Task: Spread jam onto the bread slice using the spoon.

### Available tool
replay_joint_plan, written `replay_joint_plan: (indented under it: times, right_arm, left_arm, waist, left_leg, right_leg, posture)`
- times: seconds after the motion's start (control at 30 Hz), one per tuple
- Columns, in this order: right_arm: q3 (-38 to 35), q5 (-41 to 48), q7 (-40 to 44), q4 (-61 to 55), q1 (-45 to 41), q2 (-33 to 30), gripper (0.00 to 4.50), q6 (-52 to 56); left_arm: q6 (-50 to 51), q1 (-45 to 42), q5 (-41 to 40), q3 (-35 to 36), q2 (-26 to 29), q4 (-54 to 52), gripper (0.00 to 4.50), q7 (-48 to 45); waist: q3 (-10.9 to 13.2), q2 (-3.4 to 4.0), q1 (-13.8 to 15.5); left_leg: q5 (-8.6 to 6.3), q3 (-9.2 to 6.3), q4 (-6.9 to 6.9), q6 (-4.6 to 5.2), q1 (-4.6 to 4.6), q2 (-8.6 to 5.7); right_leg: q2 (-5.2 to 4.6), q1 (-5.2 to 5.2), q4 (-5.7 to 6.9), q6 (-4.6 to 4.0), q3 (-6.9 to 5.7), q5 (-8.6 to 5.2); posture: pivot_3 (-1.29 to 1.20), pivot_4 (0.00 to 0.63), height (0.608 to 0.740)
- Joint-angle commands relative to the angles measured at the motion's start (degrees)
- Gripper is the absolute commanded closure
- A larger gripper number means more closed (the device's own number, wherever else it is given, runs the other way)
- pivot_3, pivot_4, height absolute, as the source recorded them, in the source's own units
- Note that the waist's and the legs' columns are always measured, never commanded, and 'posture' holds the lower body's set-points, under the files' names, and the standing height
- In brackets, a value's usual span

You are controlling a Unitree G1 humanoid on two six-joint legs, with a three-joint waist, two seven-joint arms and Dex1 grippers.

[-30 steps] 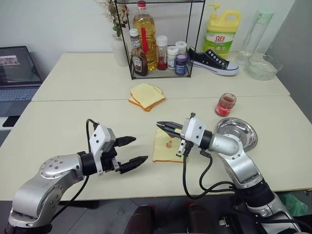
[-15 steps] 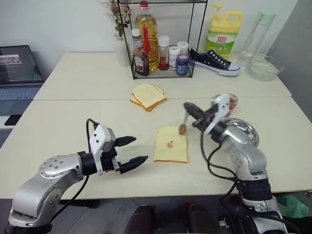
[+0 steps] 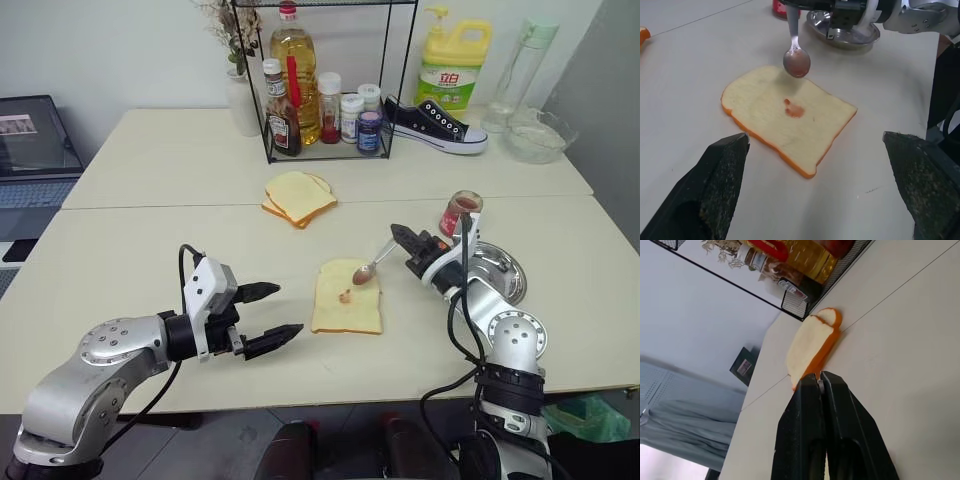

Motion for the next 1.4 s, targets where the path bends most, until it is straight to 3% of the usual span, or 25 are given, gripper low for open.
replay_joint_plan:
  times: [0.03, 0.4, 0.8, 1.2, 1.4]
  right_arm:
    - [1.92, 1.64, 1.13, -2.41, 0.54, 0.44, 4.48, -0.72]
    - [10.33, -6.52, 9.76, 2.8, 1.72, -0.1, 4.48, -8.56]
    - [10.87, -12.76, 15.33, 8.92, 1.69, -4.18, 4.48, -15.23]
    - [6.72, -12.08, 15.12, 13.79, -3.68, -6.56, 4.48, -17.88]
    - [6.23, -4.05, 14.69, 7.95, -2.99, -5.05, 4.48, -10.55]
  left_arm:
    - [0.01, -0.32, -1.36, 0.57, 0.82, -1.15, 0.0, -0.63]
    - [0.79, -0.25, -1.99, 0.73, 0.74, -1.96, 0.0, -0.16]
    - [0.62, -1.77, -1.64, -0.23, 0.63, -0.93, 0.0, -0.04]
    - [0.3, -3.31, -1.28, -1.42, 0.59, 0.22, 0.0, -0.55]
    - [0.46, -2.93, -1.53, -1.09, 0.75, -0.11, 0.0, -0.55]
  waist:
    - [0.0, 0.0, -0.01]
    - [0.0, 0.0, -0.04]
    - [0.0, 0.0, 0.02]
    - [0.0, 0.0, 0.06]
    - [0.0, 0.0, 0.05]
  left_leg:
    - [0.0, 0.01, 0.0, 0.0, 0.0, 0.0]
    - [0.0, 0.0, 0.0, 0.0, 0.01, 0.0]
    - [0.0, -0.01, 0.0, 0.0, 0.01, 0.0]
    - [0.0, 0.0, 0.02, 0.0, 0.02, -0.01]
    - [0.0, 0.0, 0.02, 0.0, 0.01, -0.01]
  right_leg:
    - [0.01, 0.0, 0.0, 0.0, 0.01, 0.0]
    - [0.04, -0.01, 0.0, 0.0, -0.01, 0.0]
    - [0.04, 0.0, 0.0, 0.0, -0.02, 0.0]
    - [0.03, 0.03, 0.01, 0.0, -0.02, 0.0]
    - [0.02, 0.02, 0.01, 0.0, -0.01, 0.0]
  posture:
    - [0.0, 0.15, 0.74]
    - [0.0, 0.15, 0.74]
    - [0.0, 0.15, 0.74]
    - [0.0, 0.15, 0.74]
    - [0.0, 0.15, 0.74]
